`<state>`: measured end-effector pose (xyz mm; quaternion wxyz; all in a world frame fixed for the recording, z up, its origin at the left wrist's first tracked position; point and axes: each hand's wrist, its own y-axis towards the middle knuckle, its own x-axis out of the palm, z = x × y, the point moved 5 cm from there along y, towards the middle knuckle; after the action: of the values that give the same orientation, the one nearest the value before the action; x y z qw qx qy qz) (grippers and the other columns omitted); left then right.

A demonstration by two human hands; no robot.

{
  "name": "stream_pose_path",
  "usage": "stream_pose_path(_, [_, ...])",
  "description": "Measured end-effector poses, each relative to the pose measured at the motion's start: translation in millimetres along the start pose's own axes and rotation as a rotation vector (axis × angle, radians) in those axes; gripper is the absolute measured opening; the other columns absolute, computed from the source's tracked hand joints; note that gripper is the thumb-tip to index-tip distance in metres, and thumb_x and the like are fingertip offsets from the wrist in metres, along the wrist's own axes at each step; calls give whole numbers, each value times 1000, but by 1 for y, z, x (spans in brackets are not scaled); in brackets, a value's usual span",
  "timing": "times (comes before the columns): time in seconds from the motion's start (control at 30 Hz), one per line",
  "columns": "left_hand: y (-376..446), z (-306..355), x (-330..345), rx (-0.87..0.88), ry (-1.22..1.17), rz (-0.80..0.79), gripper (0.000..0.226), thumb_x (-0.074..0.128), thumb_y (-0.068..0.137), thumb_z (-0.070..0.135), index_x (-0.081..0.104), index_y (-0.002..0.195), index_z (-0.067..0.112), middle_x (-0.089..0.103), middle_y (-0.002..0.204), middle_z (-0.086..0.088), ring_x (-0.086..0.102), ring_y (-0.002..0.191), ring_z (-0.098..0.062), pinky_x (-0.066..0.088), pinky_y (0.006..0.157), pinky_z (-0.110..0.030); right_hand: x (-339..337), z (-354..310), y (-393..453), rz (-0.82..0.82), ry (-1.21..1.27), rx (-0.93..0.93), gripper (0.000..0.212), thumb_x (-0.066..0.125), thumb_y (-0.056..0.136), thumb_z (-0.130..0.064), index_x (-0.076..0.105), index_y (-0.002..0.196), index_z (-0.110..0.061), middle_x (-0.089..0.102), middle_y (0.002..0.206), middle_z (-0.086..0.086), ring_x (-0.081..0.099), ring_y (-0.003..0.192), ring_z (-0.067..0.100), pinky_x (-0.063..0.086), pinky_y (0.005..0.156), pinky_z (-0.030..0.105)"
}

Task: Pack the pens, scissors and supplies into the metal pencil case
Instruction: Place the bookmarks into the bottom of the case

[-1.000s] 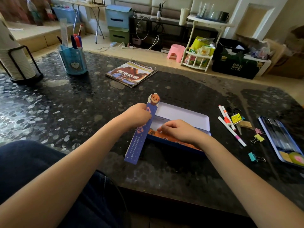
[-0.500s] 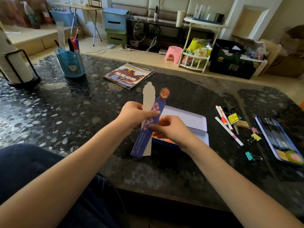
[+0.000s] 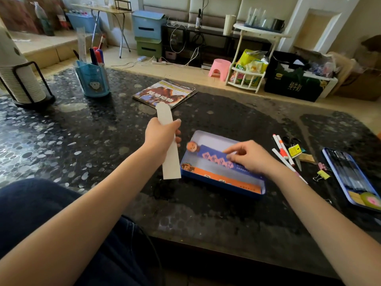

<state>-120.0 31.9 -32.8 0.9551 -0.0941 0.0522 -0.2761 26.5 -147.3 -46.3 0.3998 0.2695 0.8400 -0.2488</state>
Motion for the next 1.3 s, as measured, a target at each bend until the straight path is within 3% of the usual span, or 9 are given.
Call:
stream_pose_path(0.17, [-4, -2, 3, -147, -28, -53, 33, 47, 94, 36, 52, 110, 8, 52, 75, -5, 48, 54, -14, 43, 51, -28, 25, 6, -6, -128, -2, 0, 26, 60, 91, -16, 69, 115, -21, 69, 102, -3, 58, 86, 5, 43, 73, 19])
stream_pose_path(0.33, [-4, -4, 7, -230, -37, -73, 65, 16, 98, 51, 63, 88, 7, 44, 70, -4, 37, 56, -13, 33, 50, -27, 38, 6, -8, -110, 46, -26, 27, 63, 89, -14, 70, 112, -27, 70, 96, -1, 56, 70, 6, 39, 62, 13])
stream_pose_path(0.57, [-2, -14, 11, -253, 24, -118, 27, 53, 93, 29, 54, 107, 6, 53, 80, -7, 52, 68, -18, 45, 64, -33, 36, -5, -15, -44, -63, -134, 18, 65, 88, -23, 74, 104, -27, 56, 86, -14, 53, 84, 8, 42, 73, 19])
stream_pose_path(0.67, [-8, -11, 20, -213, -89, -204, 24, 51, 94, 13, 47, 117, 4, 56, 87, -9, 58, 72, -18, 47, 58, -31, 29, -29, -21, 51, 188, -157, 22, 56, 93, -30, 68, 111, -27, 63, 98, -11, 59, 91, 8, 49, 81, 25])
stream_pose_path(0.8, [-18, -11, 33, -197, -294, -318, 22, 47, 92, -3, 44, 112, 6, 61, 96, -13, 65, 82, -20, 54, 65, -33, 42, -57, -29, -123, 644, -57, 27, 56, 92, -35, 56, 116, -22, 70, 103, 2, 70, 89, 15, 57, 77, 31])
stream_pose_path(1.0, [-22, -6, 35, -155, -412, -357, 27, 47, 89, -10, 47, 111, 7, 63, 106, -11, 67, 93, -18, 56, 68, -35, 47, -56, -27, -181, 783, 35, 15, 61, 90, -18, 56, 105, -18, 73, 91, 13, 72, 76, 22, 60, 72, 32])
stream_pose_path(1.1, [-13, -9, 25, -134, -200, -252, 29, 63, 85, 7, 49, 110, 12, 64, 108, -12, 67, 92, -22, 59, 70, -36, 28, -43, -20, -46, 480, -19, 15, 58, 93, -16, 61, 107, -16, 68, 90, 7, 67, 67, 17, 55, 65, 22])
stream_pose_path(1.2, [-12, 0, 17, 174, 532, -205, 20, 72, 80, 22, 52, 82, 20, 66, 87, -3, 66, 75, -15, 53, 54, -28, 10, -21, -16, -16, 148, -25, 24, 57, 94, -18, 65, 116, -23, 63, 97, -7, 59, 74, 2, 46, 62, 11])
stream_pose_path(1.3, [-23, -2, 29, 411, 1001, -311, 22, 76, 73, 30, 56, 71, 21, 64, 79, 3, 62, 76, -15, 49, 62, -30, 10, 0, -19, -86, -47, -34, 27, 59, 92, -21, 66, 118, -26, 67, 100, -9, 55, 73, -4, 37, 59, 6])
